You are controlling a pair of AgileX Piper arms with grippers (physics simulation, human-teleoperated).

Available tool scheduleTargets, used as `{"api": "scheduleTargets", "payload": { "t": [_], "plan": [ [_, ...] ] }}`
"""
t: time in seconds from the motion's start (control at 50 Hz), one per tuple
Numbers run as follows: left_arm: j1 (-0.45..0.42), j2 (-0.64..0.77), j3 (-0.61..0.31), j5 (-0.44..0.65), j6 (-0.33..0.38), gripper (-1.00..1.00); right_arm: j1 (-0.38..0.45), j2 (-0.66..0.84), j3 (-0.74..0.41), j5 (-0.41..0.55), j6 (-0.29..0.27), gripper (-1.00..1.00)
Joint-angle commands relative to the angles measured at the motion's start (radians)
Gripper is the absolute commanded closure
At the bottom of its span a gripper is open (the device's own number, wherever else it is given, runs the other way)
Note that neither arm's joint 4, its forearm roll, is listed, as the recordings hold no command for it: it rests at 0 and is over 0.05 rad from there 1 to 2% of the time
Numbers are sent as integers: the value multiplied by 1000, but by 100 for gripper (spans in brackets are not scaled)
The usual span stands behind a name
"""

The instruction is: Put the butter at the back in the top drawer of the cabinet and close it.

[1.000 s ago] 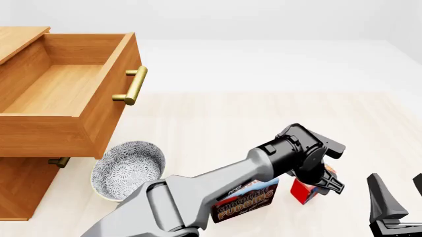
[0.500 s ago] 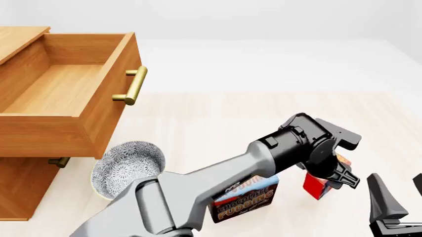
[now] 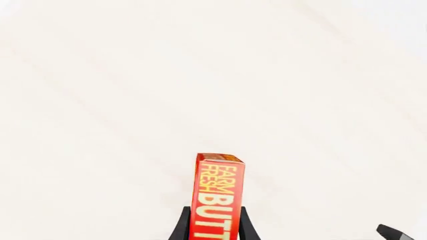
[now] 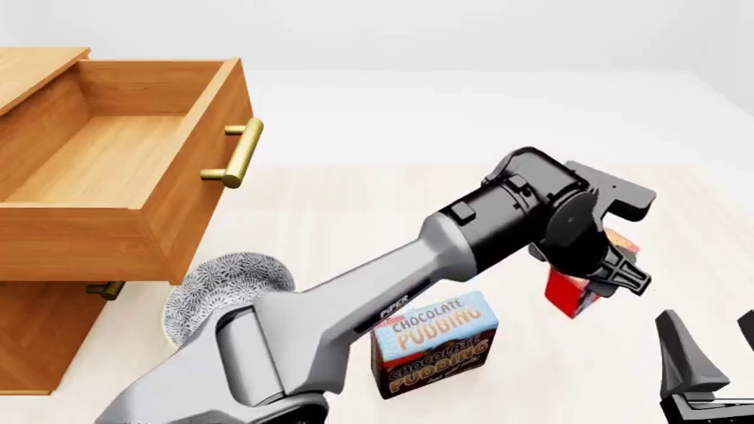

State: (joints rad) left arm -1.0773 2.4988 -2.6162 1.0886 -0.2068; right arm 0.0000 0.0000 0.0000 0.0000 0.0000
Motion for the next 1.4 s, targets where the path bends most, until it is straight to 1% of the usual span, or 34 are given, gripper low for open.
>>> {"api": "scheduleTargets", "payload": {
  "t": [0.02, 0.1, 0.22, 0.32, 0.46, 0.92, 1.0, 1.18, 1.32, 1.4],
  "plan": [
    [20, -83, 26, -7, 42, 100, 0, 0, 0, 0, 0, -100],
    [30, -105, 32, -3, 49, 100, 0, 0, 0, 0, 0, -100],
    [36, -138, 105, -34, 45, 100, 0, 0, 0, 0, 0, -100],
    [47, -164, 114, -29, 49, 100, 0, 0, 0, 0, 0, -100],
    [53, -205, 170, -48, 50, 100, 0, 0, 0, 0, 0, -100],
    [87, -310, 259, -67, 62, 100, 0, 0, 0, 0, 0, -100],
    [82, -329, 282, -72, 61, 100, 0, 0, 0, 0, 0, -100],
    [101, -387, 331, -81, 61, 100, 0, 0, 0, 0, 0, -100],
    [127, -440, 400, -95, 74, 100, 0, 0, 0, 0, 0, -100],
    [141, -483, 449, -109, 68, 100, 0, 0, 0, 0, 0, -100]
  ]
}}
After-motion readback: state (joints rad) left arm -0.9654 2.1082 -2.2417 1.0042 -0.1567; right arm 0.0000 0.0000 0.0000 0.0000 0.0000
